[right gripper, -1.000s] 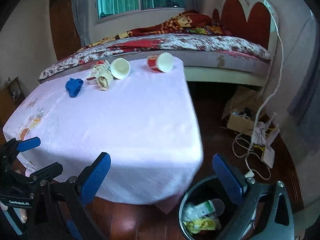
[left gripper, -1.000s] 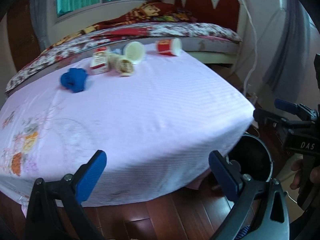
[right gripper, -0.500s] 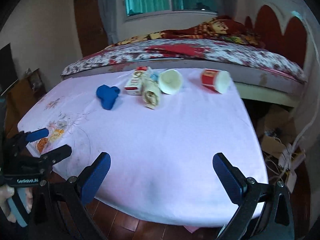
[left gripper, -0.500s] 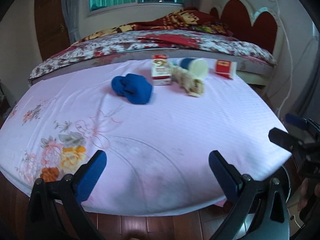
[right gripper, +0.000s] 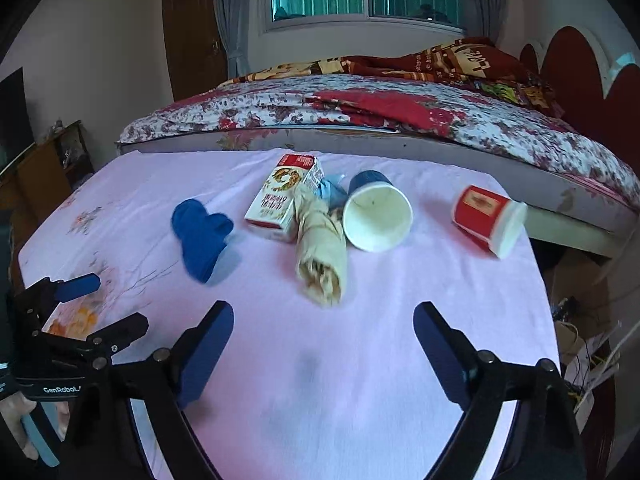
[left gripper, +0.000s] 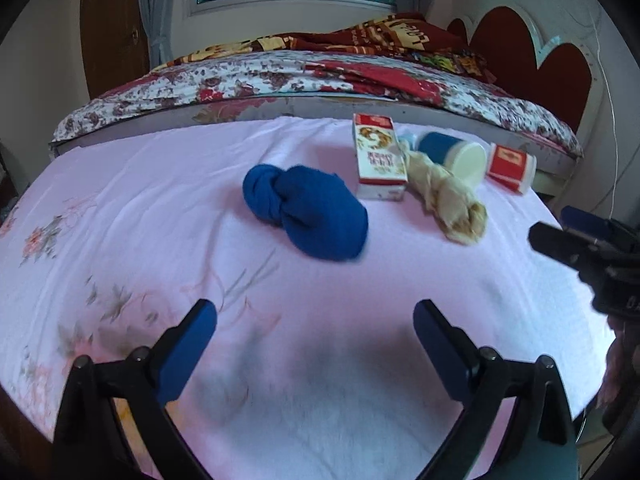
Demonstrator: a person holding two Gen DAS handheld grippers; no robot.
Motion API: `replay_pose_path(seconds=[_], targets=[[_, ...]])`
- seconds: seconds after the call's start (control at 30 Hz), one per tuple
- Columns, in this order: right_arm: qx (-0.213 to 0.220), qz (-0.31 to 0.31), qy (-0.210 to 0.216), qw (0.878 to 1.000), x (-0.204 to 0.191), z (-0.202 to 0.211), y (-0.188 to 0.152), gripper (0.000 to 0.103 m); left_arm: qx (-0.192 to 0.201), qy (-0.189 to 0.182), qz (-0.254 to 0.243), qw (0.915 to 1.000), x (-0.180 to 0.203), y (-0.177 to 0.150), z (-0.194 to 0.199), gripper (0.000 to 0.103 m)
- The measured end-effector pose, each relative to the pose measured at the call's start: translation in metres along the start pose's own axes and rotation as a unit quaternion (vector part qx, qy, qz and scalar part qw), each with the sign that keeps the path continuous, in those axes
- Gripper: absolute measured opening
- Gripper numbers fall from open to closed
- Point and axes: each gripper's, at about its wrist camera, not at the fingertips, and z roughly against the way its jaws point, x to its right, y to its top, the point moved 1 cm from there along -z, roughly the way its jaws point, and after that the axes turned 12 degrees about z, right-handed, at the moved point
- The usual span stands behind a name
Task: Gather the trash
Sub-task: 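Grasp the blue cloth with the left tool while the right tool grasps the beige rolled cloth, then carry the blue cloth and beige rolled cloth over the black bin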
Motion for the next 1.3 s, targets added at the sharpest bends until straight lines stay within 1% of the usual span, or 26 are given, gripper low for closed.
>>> replay_pose_path(seconds=[0.07, 0.13, 0.23, 0.37, 0.43, 0.5, 0.57, 0.63, 0.67, 0.73, 0.77, 0.8, 0.83, 0.87, 0.9, 0.93, 1.0, 1.1, 1.2, 1.3], targets=[[-0.008, 0.007, 0.000, 1.000, 0.001, -0.018, 0.009, 0.092, -0.001, -0.001, 0.000, 1.0000, 0.000, 0.010, -0.011, 0.096], [-0.015, 0.015, 0.000, 1.000, 0.001, -0.032, 0.016, 0.085, -0.003, -0.001, 0.004, 1.0000, -0.001, 0.018, -0.020, 0.096], [-0.031, 0.027, -0.002, 0.999, 0.001, -0.059, 0.025, 0.080, -0.012, -0.005, 0.020, 0.9997, -0.003, 0.030, -0.038, 0.096], [-0.046, 0.033, -0.003, 0.998, 0.003, -0.082, 0.032, 0.076, -0.014, -0.011, 0.027, 0.9995, -0.003, 0.043, -0.052, 0.096], [-0.053, 0.034, -0.002, 0.998, 0.006, -0.091, 0.033, 0.070, -0.020, -0.011, 0.029, 0.9993, -0.003, 0.047, -0.063, 0.096], [-0.062, 0.033, -0.001, 0.998, 0.009, -0.101, 0.034, 0.068, -0.026, -0.010, 0.034, 0.9990, -0.004, 0.051, -0.073, 0.096], [-0.067, 0.026, 0.006, 0.997, 0.012, -0.109, 0.034, 0.067, -0.031, -0.006, 0.036, 0.9989, -0.004, 0.053, -0.081, 0.096], [-0.070, 0.020, 0.014, 0.997, 0.015, -0.115, 0.034, 0.062, -0.033, -0.003, 0.038, 0.9987, -0.005, 0.057, -0.089, 0.093], [-0.072, 0.016, 0.019, 0.997, 0.016, -0.118, 0.034, 0.060, -0.036, -0.002, 0.038, 0.9986, -0.006, 0.058, -0.092, 0.091], [-0.076, 0.009, 0.026, 0.997, 0.017, -0.123, 0.033, 0.052, -0.045, -0.001, 0.039, 0.9983, -0.008, 0.061, -0.100, 0.086], [-0.076, 0.005, 0.029, 0.997, 0.018, -0.126, 0.034, 0.051, -0.052, -0.002, 0.039, 0.9979, -0.010, 0.062, -0.106, 0.082], [-0.076, 0.000, 0.032, 0.997, 0.019, -0.127, 0.033, 0.047, -0.051, -0.003, 0.038, 0.9980, -0.011, 0.064, -0.108, 0.080], [-0.075, -0.006, 0.037, 0.996, 0.019, -0.127, 0.032, 0.038, -0.050, -0.004, 0.037, 0.9981, -0.012, 0.066, -0.109, 0.078], [-0.074, -0.012, 0.041, 0.996, 0.020, -0.128, 0.032, 0.034, -0.049, -0.007, 0.038, 0.9981, -0.014, 0.067, -0.109, 0.070], [-0.073, -0.016, 0.045, 0.996, 0.020, -0.128, 0.031, 0.031, -0.048, -0.006, 0.036, 0.9982, -0.015, 0.068, -0.109, 0.056], [-0.072, -0.018, 0.047, 0.996, 0.019, -0.127, 0.030, 0.028, -0.049, -0.008, 0.036, 0.9981, -0.016, 0.068, -0.108, 0.050], [-0.066, -0.017, 0.047, 0.997, 0.017, -0.122, 0.028, 0.026, -0.052, -0.019, 0.032, 0.9979, -0.017, 0.066, -0.104, 0.038], [-0.059, -0.020, 0.048, 0.997, 0.015, -0.112, 0.024, 0.024, -0.049, -0.026, 0.010, 0.9984, -0.017, 0.055, -0.093, 0.034], [-0.053, -0.023, 0.048, 0.997, 0.013, -0.100, 0.016, 0.024, -0.043, -0.028, -0.007, 0.9987, -0.015, 0.042, -0.079, 0.033], [-0.049, -0.024, 0.046, 0.997, 0.011, -0.088, 0.009, 0.023, -0.037, -0.031, -0.012, 0.9988, -0.013, 0.034, -0.067, 0.033]])
